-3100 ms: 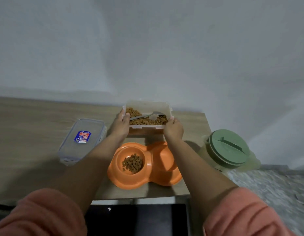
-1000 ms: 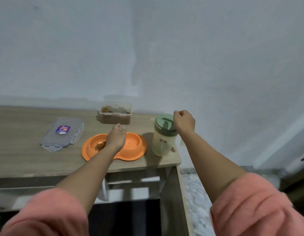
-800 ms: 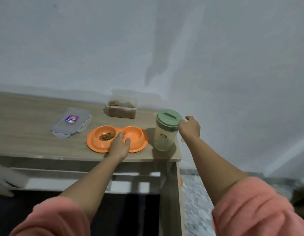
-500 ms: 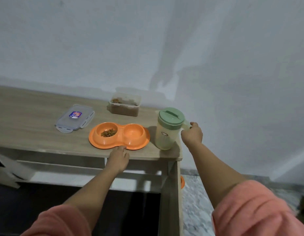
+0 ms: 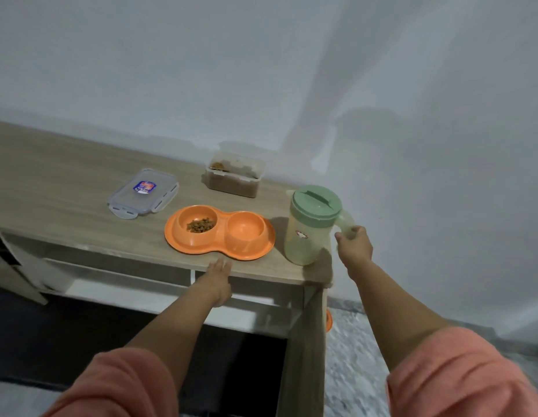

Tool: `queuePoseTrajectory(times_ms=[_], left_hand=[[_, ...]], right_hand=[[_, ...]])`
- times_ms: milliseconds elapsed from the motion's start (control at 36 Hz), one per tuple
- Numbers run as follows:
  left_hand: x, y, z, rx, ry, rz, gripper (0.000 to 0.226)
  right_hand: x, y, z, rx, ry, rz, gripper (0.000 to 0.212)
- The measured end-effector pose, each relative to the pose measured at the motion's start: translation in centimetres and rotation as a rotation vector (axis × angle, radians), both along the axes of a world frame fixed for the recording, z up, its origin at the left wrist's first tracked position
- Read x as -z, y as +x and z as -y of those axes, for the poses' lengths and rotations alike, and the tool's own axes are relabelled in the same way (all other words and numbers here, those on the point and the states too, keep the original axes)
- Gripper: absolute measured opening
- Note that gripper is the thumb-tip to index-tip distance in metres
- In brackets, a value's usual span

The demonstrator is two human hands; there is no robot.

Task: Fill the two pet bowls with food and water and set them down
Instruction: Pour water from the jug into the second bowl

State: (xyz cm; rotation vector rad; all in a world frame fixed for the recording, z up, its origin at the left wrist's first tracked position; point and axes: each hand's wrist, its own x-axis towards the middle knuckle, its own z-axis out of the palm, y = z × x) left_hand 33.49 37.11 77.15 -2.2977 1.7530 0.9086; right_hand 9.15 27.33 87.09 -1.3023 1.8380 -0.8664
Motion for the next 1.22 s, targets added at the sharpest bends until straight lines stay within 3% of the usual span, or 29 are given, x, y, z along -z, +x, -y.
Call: queuePoseTrajectory(times_ms=[333,528,806,1222], left_hand=[[0.0,0.5,1.1,0.053,0.129,0.069,0.078],[0.0,0.5,1.4,0.064,0.179,0.107,0.079],[-0.5,0.4,1.6,0.099,0.222,0.144,0.078],[-1.0,0.4,1.5,0.112,0.228,0.138,0.082]], right_hand=[[-3.6,4.0,2.6,-0.442,-0.212,-0.410,0.022],[-4.5,6.5,3.1,-0.624,-0.297,-0.659,0.033],[-4.9,8.6,3.7,-0.734,-0.410,-0.891,0.038],[-5.0,9.9,4.1,-0.734,-0.534,-1.069,0.040]])
